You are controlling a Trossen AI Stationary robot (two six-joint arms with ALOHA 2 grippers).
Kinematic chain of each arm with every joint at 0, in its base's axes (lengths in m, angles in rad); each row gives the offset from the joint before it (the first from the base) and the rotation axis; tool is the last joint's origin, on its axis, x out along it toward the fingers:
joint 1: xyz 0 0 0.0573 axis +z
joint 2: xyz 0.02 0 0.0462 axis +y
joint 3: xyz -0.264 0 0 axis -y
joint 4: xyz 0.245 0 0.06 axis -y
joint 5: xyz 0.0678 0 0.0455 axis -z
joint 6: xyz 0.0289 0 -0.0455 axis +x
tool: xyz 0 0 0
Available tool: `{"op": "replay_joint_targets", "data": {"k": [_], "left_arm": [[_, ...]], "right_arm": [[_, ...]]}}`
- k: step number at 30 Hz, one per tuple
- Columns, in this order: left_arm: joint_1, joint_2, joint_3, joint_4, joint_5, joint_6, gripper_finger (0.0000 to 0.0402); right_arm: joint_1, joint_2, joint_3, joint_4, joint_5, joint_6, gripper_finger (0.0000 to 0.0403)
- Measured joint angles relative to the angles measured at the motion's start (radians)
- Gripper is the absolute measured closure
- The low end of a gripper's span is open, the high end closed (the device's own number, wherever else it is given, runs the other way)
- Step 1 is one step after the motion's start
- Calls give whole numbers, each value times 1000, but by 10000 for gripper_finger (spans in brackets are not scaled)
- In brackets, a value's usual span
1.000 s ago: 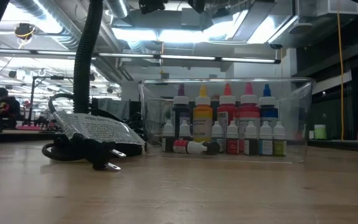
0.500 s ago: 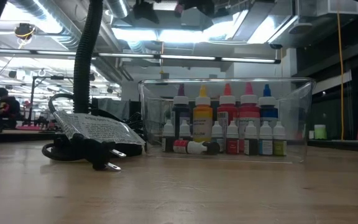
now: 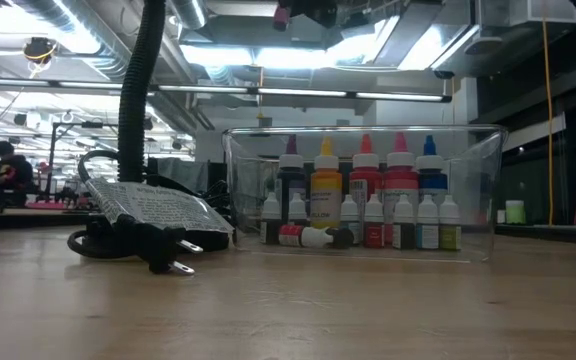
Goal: Pick & Place food coloring
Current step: Put the small red food coloring bottle into the transparent bin
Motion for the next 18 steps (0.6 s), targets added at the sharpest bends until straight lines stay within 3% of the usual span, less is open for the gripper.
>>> {"op": "replay_joint_targets", "data": {"k": [10, 18], "left_arm": [[0, -224, -60, 187, -130, 16, 68], [0, -403, -362, 336, -116, 32, 68]], "right_arm": [[109, 69, -1, -22, 59, -44, 342], [148, 81, -1, -9, 150, -12, 342]]}}
